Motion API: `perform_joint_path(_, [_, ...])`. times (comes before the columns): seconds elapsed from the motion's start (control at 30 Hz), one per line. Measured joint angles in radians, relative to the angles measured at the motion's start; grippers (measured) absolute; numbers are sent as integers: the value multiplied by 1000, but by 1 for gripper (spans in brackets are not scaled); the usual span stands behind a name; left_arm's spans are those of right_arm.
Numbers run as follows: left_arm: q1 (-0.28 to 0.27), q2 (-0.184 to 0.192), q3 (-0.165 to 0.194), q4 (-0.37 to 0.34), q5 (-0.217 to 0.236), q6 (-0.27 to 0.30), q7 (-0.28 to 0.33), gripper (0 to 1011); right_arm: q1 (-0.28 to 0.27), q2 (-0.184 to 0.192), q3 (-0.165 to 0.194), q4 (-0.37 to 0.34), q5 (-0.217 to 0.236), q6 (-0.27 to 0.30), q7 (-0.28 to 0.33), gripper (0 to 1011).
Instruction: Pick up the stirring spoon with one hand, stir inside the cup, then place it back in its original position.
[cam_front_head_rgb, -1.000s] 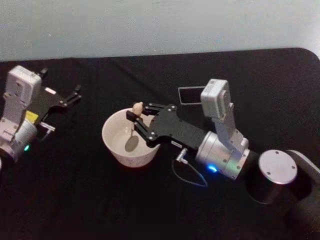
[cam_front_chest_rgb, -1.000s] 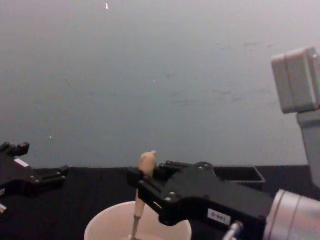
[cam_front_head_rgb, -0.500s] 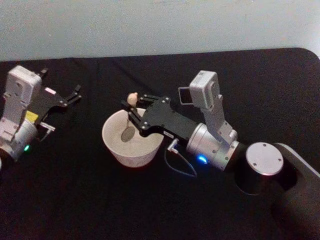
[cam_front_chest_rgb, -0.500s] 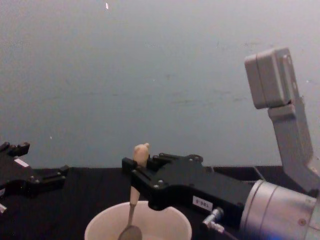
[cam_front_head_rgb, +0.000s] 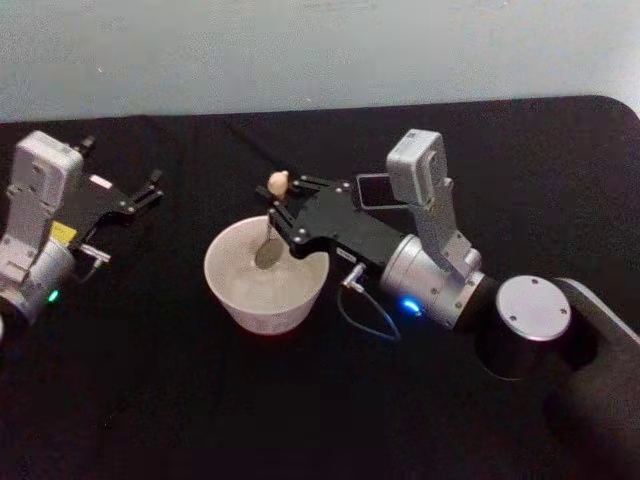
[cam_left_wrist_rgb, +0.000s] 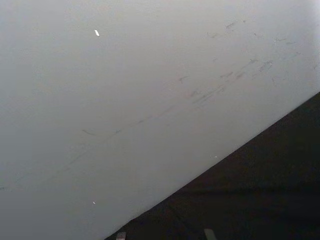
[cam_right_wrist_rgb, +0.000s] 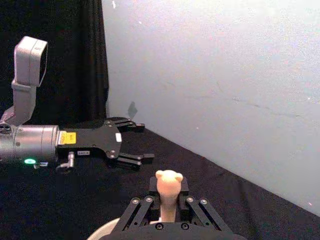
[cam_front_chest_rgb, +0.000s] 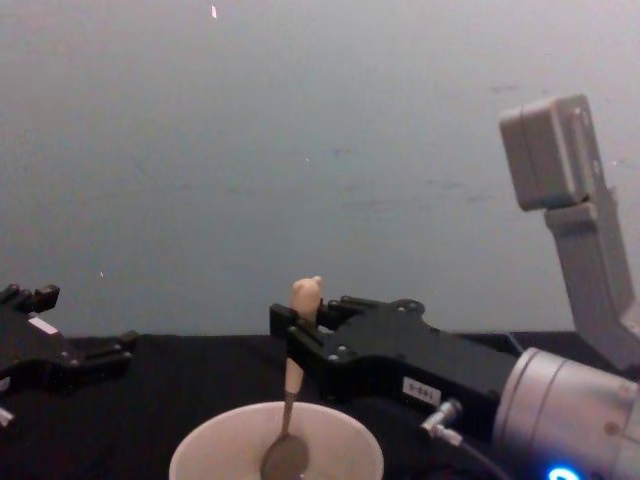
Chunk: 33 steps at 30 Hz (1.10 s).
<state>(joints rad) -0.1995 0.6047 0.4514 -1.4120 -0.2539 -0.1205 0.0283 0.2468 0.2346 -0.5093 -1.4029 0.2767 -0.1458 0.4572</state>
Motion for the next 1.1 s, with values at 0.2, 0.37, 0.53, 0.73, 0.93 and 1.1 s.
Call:
perform_joint_path(0.2, [0,0,0,0,0,0,0,1001,-11,15,13,-15,3,1,3,204])
perform_joint_path(0.37, [0,0,0,0,0,0,0,1001,-24,28,21,-35,14,5,10,204])
perform_joint_path(0.53, [0,0,0,0,0,0,0,1001,-45,47,28,-66,30,12,22,204])
perform_joint_path(0.73, [0,0,0,0,0,0,0,1001,-71,71,29,-103,47,22,34,204])
perform_joint_path(0.93, [0,0,0,0,0,0,0,1001,-88,87,24,-126,55,28,41,204])
perform_joint_path(1.1, [0,0,0,0,0,0,0,1001,-101,101,16,-147,61,32,50,204])
